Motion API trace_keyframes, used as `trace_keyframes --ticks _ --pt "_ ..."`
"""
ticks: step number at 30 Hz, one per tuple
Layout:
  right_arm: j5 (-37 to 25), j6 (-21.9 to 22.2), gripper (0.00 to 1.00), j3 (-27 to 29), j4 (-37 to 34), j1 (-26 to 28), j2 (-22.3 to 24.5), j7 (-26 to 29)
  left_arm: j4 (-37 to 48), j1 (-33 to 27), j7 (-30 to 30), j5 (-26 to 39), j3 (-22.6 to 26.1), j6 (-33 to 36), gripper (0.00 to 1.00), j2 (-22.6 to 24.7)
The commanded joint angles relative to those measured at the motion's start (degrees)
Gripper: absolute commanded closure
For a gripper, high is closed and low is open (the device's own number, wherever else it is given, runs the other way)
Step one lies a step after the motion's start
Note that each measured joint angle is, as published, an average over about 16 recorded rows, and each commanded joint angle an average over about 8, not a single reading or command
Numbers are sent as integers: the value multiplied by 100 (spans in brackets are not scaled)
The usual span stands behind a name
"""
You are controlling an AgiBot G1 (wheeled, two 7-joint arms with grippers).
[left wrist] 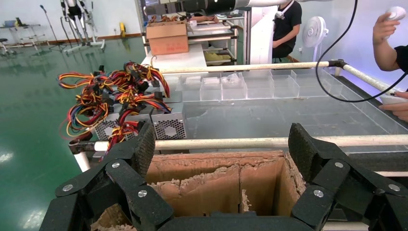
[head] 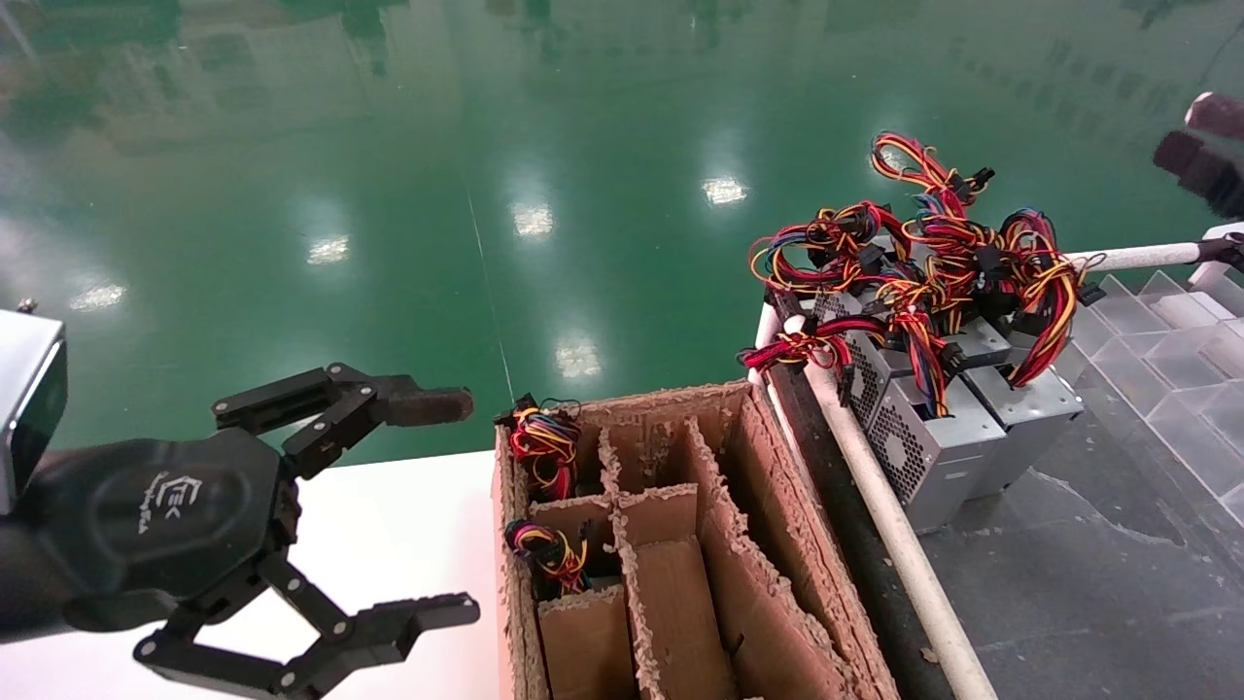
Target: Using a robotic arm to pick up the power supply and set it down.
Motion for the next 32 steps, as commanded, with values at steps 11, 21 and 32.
trace_keyframes --ticks 11,21,32 --pt "476 -92 0 173 1263 -747 76 323 1 0 1 -1 0 0 0 0" --pt "846 -44 0 278 2504 -1476 106 584 1 0 1 -1 1 0 0 0" --pt "1198 2 0 378 3681 -2167 135 833 1 0 1 -1 1 0 0 0"
